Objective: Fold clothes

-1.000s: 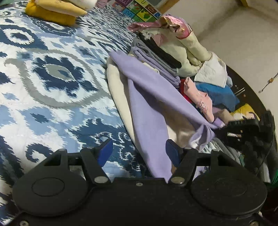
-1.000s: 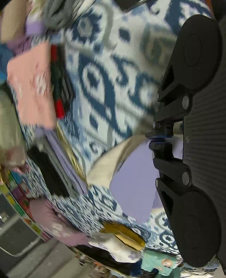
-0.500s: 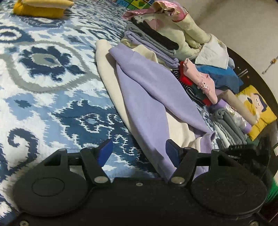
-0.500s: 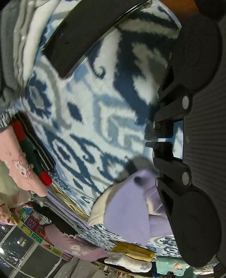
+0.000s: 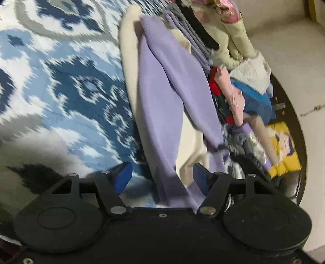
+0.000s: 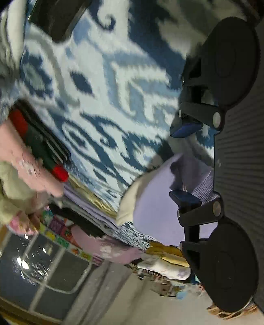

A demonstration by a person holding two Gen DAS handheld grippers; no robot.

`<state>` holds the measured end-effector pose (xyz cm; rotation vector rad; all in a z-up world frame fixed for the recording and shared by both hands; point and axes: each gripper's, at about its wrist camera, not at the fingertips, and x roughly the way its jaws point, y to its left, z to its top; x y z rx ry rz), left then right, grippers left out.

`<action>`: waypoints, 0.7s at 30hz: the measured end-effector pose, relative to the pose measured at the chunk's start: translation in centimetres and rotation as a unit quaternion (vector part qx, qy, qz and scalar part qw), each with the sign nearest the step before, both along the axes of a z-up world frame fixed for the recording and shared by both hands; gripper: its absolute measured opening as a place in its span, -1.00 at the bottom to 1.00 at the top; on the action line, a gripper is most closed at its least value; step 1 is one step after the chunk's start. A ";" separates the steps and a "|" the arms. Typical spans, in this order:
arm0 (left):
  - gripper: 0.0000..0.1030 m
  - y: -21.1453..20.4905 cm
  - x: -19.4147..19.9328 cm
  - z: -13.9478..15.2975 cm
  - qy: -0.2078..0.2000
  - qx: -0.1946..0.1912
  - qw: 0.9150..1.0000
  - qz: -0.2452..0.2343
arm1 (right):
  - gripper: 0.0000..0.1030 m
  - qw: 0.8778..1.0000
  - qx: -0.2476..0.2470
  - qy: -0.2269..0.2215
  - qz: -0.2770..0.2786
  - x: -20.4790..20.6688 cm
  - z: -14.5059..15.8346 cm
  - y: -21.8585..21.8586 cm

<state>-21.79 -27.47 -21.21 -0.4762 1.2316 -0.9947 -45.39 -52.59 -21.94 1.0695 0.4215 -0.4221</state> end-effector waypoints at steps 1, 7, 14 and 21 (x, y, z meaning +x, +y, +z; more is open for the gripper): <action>0.17 -0.3 -0.4 0.0 -0.004 0.002 1.000 -0.004 | -0.03 1.000 -0.008 -0.001 0.005 0.3 0.0 0.1; -0.90 -1.8 -2.1 -0.3 -0.056 0.044 0.997 -0.021 | -0.73 1.000 0.000 -0.007 0.015 -0.4 -0.8 0.6; -0.92 2.3 0.2 2.6 -0.100 0.019 0.994 0.036 | -0.77 0.999 0.006 0.004 0.050 -0.7 -0.8 3.3; -0.93 6.3 0.9 3.5 -0.115 0.057 0.989 0.077 | -0.78 0.992 -0.009 0.031 0.121 0.6 -0.2 8.4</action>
